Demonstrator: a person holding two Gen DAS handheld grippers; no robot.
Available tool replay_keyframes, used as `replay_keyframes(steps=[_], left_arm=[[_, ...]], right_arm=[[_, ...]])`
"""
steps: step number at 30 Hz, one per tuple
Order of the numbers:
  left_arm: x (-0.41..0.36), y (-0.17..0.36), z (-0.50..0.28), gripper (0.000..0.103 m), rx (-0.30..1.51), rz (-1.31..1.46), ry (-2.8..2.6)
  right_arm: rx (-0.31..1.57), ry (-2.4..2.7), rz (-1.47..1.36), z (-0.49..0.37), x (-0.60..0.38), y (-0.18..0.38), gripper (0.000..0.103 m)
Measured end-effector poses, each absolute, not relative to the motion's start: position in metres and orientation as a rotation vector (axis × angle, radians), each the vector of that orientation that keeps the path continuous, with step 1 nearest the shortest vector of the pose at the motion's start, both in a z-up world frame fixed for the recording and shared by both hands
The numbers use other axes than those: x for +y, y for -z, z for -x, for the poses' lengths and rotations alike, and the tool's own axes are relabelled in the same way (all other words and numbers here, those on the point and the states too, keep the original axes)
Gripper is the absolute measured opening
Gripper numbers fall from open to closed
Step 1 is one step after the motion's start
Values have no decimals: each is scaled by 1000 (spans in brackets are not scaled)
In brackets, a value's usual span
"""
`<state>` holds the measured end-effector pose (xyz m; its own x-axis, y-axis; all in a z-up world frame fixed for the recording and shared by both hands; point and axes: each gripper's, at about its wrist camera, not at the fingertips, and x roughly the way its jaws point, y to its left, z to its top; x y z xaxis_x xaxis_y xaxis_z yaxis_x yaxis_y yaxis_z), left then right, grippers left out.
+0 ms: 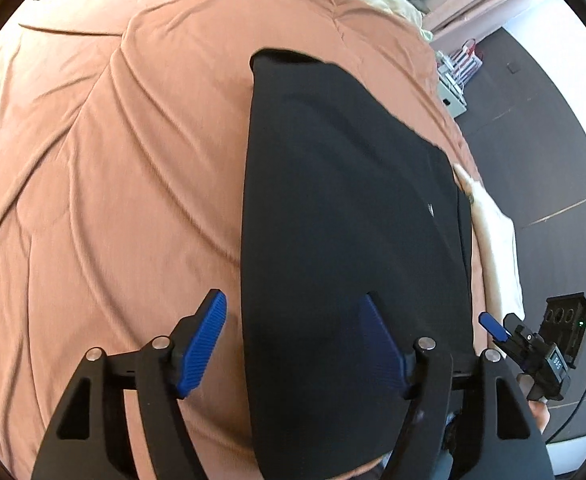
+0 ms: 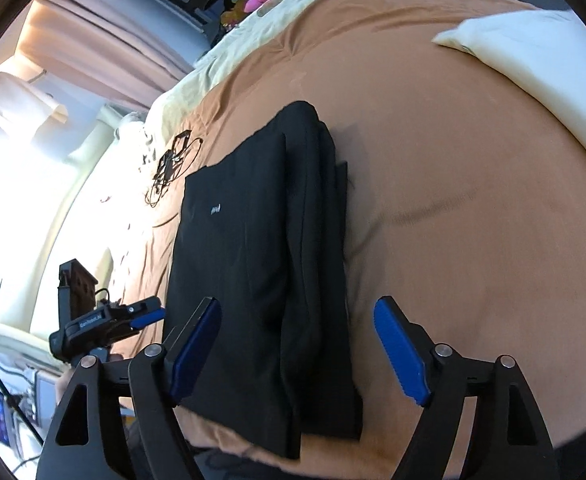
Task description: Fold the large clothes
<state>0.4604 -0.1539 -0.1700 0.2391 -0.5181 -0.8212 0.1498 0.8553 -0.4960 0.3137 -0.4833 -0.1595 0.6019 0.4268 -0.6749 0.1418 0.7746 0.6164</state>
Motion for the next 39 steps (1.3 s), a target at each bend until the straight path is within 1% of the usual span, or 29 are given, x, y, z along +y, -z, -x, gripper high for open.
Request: replay_keyframes(steps=[1,3,8,16,19,25,27,29,30,31,33,36,39], left_arm=[[-154,171,-469,71,1252,353,469],[-157,174,-481,71,1252,357,471],[-159,181,-508,71,1249,367,464],[-164,191,-540,71,1244,402,494],[-163,194,-550,71,1223,425,476],[-171,202,-560,71,1242,467,505],[-174,204,-560,67,1249,474,530],[-178,201,-559,67,1245,449,526],[-180,199,-559,66,1246,438,523],[-180,198,-559,63,1245,434,516],[-181,196,-558,48,1247,438,496],[-182,186,-552,34,1232,421,485],[-181,168,-542,27,1196,397,495]], right_arm=[[931,-190,-685,-319,-484,159,82],[944,-204,-683,-336,-486,162,88],[958,-257,-695,-374,-490,167,92],[1019,-297,-743,-426,-497,195,92],[1039,-311,-760,-439,-497,206,92],[1064,-372,-776,-460,-489,219,92],[1076,-393,-771,-464,-483,220,93],[1097,-393,-759,-467,-479,221,93],[1102,-393,-755,-469,-477,221,87],[1101,-393,-751,-471,-476,220,80],[1106,-396,-764,-472,-475,219,42],[1080,-408,-746,-470,-467,209,21],[1043,-399,-674,-463,-455,188,17]])
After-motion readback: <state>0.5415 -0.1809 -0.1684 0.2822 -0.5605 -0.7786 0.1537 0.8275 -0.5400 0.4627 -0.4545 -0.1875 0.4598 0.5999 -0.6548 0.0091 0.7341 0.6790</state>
